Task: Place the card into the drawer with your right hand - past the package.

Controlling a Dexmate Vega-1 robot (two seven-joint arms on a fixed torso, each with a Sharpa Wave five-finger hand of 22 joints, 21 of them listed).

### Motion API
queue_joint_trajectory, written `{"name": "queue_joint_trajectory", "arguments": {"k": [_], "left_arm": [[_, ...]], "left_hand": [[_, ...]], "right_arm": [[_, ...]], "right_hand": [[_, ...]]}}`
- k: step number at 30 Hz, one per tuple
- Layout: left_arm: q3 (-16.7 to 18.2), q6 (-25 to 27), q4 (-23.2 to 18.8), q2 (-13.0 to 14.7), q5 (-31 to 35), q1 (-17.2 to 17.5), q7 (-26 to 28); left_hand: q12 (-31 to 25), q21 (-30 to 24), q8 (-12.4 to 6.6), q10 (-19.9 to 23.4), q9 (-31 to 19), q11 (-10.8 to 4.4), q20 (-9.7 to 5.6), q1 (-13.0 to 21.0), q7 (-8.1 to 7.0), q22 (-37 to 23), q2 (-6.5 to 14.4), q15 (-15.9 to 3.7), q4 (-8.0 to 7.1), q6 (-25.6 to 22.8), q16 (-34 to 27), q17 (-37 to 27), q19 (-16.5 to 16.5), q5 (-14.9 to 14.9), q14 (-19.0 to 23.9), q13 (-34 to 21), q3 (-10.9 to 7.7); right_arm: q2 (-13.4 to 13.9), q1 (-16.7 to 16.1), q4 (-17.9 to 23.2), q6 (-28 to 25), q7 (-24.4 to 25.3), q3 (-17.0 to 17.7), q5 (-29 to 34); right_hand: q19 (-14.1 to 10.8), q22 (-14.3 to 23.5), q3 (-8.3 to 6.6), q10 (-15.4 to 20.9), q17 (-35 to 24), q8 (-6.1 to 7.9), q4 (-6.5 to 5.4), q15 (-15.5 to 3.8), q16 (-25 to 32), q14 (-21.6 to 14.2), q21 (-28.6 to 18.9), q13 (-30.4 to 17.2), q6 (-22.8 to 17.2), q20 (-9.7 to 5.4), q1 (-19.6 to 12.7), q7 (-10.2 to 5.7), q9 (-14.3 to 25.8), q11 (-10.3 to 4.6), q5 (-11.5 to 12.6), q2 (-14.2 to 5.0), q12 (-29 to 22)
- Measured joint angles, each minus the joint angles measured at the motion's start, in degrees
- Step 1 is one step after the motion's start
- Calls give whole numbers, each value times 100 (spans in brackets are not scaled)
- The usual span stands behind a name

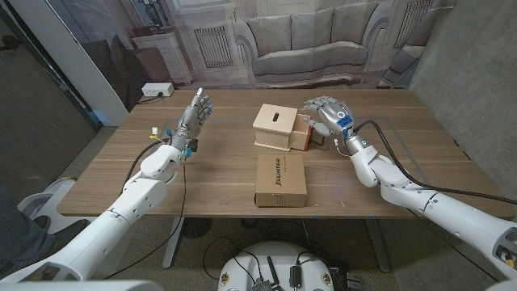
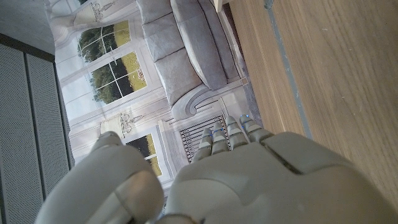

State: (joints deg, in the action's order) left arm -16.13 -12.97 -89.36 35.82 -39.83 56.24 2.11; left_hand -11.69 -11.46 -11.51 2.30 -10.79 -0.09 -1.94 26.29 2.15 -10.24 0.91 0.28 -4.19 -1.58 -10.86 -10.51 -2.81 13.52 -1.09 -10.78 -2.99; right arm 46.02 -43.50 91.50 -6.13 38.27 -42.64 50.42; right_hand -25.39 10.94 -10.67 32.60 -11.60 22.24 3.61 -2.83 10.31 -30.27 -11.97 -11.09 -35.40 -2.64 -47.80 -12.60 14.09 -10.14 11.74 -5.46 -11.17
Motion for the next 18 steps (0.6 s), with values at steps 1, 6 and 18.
{"name": "queue_joint_trajectory", "arguments": {"k": [1, 6, 18], "left_arm": [[0, -8, 13, -2, -7, 0, -14], [0, -51, 38, -4, -22, 9, -50], [40, -115, 84, 6, -78, 58, -125]], "left_hand": [[0, 0, 0, 0, 0, 0, 0, 3, 0, 0, 3, 0, 0, 0, 0, 0, 0, 0, 0, 0, 0], [0, 0, 0, 0, 0, 0, 0, 15, 0, 0, 15, 0, 0, 0, 0, 0, 0, 0, 0, 0, 0], [0, 0, 0, 0, 0, 0, 0, 29, 11, 0, 29, 0, -1, -11, 0, 0, 0, 0, 0, 0, -1]], "right_arm": [[10, -31, 73, -22, -56, 33, -32], [48, -153, 319, -63, -188, 161, -123], [91, -325, 680, -97, -395, 360, -175]], "right_hand": [[0, 0, 0, 0, 0, 0, 0, -16, 0, 16, 28, 0, 0, 0, 0, 0, 0, 0, 0, 0, 0], [0, 0, 0, 0, 0, -31, 0, 6, 0, 57, 34, 0, 56, 0, -1, 6, 0, 0, 0, 1, 0], [53, -30, 23, 1, 0, -64, -22, 6, 0, 117, 34, 0, 91, 8, 61, 31, -27, 0, 0, 17, 0]]}}
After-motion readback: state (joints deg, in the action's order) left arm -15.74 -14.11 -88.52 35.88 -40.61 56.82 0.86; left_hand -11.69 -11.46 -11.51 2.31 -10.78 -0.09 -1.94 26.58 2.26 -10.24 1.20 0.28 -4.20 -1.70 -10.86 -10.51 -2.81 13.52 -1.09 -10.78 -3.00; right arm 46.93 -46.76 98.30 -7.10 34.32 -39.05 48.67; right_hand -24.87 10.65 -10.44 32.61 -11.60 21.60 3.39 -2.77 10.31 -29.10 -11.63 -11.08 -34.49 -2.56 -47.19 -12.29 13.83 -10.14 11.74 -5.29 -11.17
